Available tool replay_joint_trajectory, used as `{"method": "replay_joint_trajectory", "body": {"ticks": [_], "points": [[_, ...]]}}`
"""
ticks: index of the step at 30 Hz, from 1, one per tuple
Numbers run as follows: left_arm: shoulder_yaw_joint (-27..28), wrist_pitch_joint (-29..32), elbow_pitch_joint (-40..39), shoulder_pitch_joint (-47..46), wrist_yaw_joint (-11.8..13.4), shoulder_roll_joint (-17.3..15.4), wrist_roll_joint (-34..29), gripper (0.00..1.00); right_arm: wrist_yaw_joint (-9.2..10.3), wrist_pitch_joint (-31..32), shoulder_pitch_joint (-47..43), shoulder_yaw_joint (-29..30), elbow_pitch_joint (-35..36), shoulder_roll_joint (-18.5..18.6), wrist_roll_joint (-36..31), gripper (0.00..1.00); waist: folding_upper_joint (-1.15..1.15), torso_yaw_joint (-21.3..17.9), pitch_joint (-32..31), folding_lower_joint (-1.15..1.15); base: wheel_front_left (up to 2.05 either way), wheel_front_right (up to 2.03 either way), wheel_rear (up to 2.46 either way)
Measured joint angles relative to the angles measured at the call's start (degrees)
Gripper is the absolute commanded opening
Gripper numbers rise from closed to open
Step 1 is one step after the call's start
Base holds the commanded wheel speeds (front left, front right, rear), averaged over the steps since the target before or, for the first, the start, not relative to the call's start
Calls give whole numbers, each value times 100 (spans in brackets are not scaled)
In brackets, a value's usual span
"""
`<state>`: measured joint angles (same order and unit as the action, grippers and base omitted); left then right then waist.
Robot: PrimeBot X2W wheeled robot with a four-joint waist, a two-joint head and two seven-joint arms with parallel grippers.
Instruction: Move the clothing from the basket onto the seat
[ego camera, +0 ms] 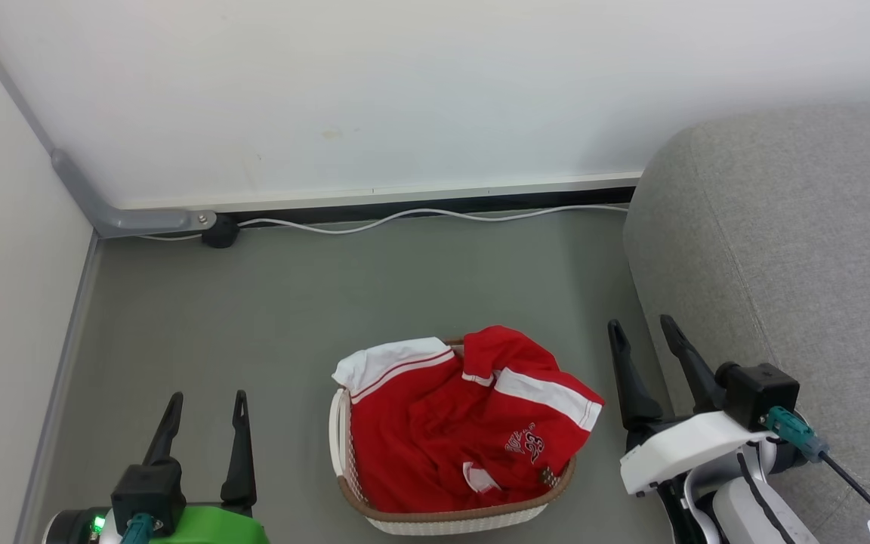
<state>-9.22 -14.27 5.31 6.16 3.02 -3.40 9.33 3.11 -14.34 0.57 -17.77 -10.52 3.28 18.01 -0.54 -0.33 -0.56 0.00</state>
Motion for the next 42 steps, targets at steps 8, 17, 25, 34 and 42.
{"method": "replay_joint_trajectory", "body": {"ticks": [8, 17, 25, 34, 42], "points": [[15, 0, 11, 0, -7, 2, 0, 100, -1, 0, 0, 16, -10, -1, -1, 100, 0, 0, 18, 0, 0, 0, 0], [30, 0, -2, 0, -46, 5, -1, 100, -4, 0, -13, 54, -21, -3, -2, 100, 0, -2, 84, 0, 0, 0, 0], [14, 0, -122, -52, -57, 8, -40, 100, -4, -1, 3, 86, 48, -4, -45, 100, 0, -6, 428, 0, 0, 0, 0], [-156, -1, -44, -523, -133, 13, -141, 100, -4, -1, 285, 237, 181, 11, -97, 100, 0, -37, 1059, 0, 0, 0, 0], [-379, -16, 343, -1023, -242, 35, -261, 100, 4, -9, 771, 465, 455, 38, -152, 100, 0, -122, 1682, 0, 0, 0, 0]]}}
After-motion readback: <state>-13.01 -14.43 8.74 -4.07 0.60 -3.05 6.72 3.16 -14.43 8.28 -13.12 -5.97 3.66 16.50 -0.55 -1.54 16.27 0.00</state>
